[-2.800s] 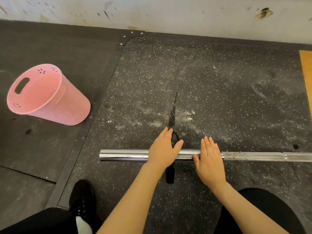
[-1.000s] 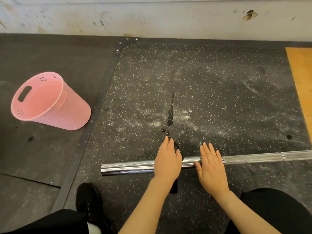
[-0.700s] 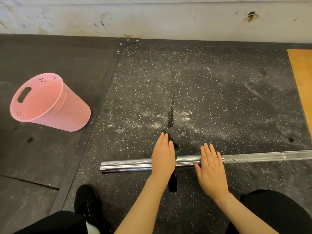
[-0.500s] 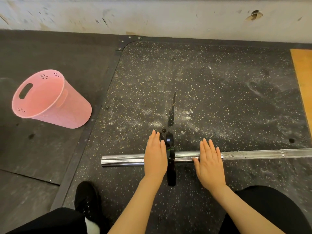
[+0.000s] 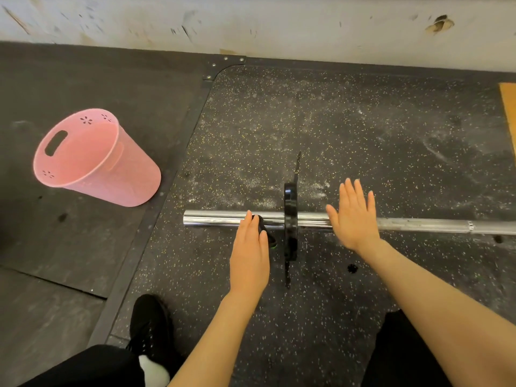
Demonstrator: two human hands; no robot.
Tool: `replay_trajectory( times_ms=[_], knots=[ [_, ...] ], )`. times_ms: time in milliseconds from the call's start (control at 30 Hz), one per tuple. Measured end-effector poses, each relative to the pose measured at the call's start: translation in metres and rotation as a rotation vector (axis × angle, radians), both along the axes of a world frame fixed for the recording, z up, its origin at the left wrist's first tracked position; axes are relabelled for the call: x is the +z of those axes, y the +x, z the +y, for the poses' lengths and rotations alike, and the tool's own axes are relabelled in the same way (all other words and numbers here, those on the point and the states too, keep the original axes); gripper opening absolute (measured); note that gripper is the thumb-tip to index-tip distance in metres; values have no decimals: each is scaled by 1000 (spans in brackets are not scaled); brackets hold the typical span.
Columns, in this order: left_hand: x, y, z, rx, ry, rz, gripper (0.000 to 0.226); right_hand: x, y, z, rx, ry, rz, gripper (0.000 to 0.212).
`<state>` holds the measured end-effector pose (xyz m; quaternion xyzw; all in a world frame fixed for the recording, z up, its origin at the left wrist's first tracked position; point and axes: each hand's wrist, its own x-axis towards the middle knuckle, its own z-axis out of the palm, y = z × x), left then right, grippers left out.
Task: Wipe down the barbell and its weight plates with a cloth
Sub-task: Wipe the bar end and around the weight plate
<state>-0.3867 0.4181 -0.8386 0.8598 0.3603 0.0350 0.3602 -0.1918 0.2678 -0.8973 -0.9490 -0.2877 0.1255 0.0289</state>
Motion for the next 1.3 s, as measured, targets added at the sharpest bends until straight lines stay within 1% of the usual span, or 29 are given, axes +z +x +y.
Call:
replay_trajectory(
  times_ms=[133,267,467,700,833,1000,1200,1300],
  knots=[
    [0,1,1,-4,-3,-1,48,7,-3,-2,9,83,-47,76],
    [-3,8,-3,-33,-21,-6,49,-6,-19,-10,77,47,-18,77],
    [-3,32,2,-77,20,-50,50,-15,-3,3,59,61,-39,77],
    [4,96,23,-177,160,-95,49,-24,25,10,109,40,-96,72],
    [5,132,35,-288,279,-94,49,-28,32,14,113,32,-100,76],
    [5,166,58,-342,293,-20,47,-29,34,14,135,39,-93,79],
    [-4,194,79,-480,140,127,49,-28,33,17,123,38,-107,78],
    [-3,207,89,-561,123,165,47,-26,38,21,116,36,-111,78]
  ],
)
